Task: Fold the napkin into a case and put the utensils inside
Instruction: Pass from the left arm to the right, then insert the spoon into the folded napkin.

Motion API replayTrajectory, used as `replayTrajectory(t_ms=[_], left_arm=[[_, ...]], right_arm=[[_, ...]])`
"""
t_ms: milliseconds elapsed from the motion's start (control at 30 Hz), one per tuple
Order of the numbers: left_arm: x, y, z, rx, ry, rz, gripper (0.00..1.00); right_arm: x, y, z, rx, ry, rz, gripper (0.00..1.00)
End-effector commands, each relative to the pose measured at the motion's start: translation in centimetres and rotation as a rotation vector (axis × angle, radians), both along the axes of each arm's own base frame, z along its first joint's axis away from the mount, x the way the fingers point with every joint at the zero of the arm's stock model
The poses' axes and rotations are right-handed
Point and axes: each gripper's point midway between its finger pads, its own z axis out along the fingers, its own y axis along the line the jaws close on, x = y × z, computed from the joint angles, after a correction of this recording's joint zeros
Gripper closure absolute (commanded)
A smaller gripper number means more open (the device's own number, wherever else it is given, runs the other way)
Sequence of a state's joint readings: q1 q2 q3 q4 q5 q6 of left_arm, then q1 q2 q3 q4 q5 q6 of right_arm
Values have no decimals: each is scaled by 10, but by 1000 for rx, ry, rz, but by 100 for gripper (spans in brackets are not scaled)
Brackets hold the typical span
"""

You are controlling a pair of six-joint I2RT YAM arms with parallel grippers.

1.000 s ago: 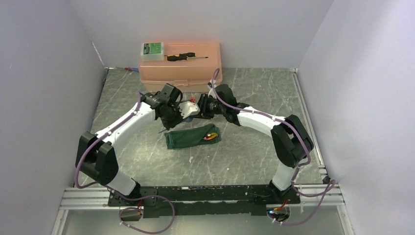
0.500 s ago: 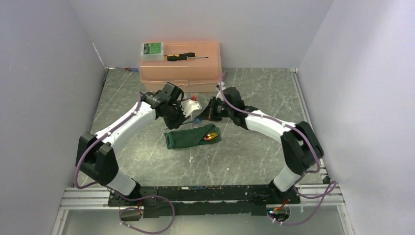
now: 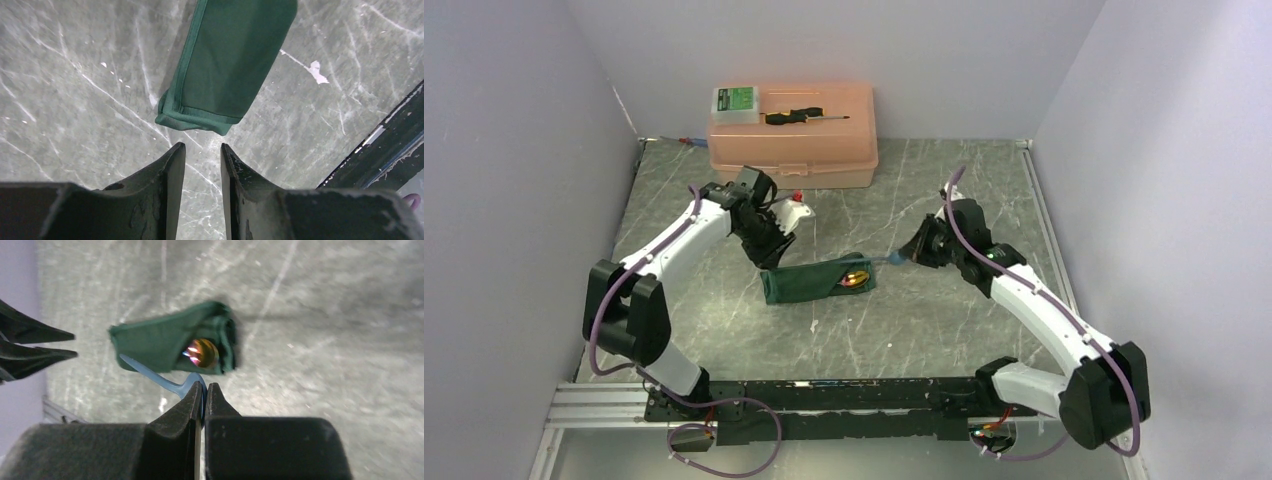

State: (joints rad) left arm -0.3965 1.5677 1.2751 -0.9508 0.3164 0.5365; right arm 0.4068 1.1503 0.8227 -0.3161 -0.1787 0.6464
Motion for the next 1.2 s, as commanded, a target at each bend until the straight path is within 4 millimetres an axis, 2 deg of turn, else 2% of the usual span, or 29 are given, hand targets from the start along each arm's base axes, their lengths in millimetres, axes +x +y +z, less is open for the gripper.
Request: replayTrajectory(t_ms=[0, 200, 500, 833, 1167], left_arm=[[-4, 13, -24, 10, 49, 10, 62], [2, 36, -57, 103, 18, 28, 64], [7, 43, -88, 138, -1, 37, 65], [4, 50, -104, 167, -22, 22, 66], [3, 52, -107, 175, -28, 14, 66]], right_arm=[[-26, -35, -21, -114, 67, -51, 100], [-40, -45, -33, -140, 110, -53, 100], [-28, -42, -43, -157, 119, -43, 100], [-11, -37, -51, -162, 111, -55, 100], [9, -16, -49, -144, 69, -47, 100]])
